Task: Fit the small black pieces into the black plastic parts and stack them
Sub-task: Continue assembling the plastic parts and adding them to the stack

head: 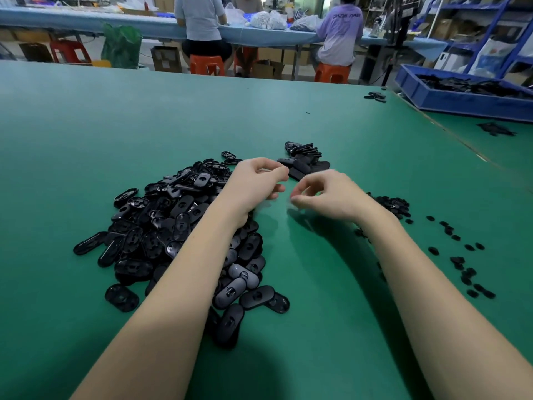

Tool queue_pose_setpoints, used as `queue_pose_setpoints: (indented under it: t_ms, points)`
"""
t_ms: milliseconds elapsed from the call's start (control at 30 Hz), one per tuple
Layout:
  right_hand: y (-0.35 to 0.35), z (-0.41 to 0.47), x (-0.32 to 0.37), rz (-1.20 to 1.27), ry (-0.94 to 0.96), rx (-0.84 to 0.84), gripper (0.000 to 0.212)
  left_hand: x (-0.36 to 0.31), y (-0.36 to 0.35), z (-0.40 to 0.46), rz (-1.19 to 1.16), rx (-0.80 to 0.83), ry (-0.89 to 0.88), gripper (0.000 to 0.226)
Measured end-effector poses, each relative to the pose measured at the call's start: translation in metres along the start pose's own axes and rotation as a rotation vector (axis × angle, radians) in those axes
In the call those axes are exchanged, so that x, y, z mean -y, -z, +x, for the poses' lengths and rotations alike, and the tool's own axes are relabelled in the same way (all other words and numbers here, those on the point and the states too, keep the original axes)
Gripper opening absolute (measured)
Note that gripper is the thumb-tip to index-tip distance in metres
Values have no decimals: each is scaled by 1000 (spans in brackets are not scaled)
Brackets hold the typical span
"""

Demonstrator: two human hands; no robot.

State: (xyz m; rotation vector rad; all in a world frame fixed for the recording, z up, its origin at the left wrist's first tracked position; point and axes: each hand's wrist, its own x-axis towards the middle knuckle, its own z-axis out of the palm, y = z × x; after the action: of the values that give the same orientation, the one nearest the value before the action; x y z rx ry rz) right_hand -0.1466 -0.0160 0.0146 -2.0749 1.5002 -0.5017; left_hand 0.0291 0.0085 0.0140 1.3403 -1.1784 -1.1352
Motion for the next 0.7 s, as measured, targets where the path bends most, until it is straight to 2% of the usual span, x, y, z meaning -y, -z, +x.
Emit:
queue_pose_setpoints:
  t_ms: [133,200,300,367,500,700]
  points:
    - [-1,-20,20,-60,105,200,5,2,0,1,20,17,-14,7]
    - [-5,-27,30,36,226,269,11,1,-1,-1,48,19,-32,12]
    - [-9,-32,38,212,373,334,18,-4,-2,-3,39,25,-18,33]
    - [-12,-31,39,166,426,361,22,-9,0,-5,-4,58,36,45]
    - [-20,-30,39,17,413,344,24,-12,6,-6,-48,73,72,56]
    - [-20,-29,38,53,376,347,22,-9,7,-3,18,76,76,54]
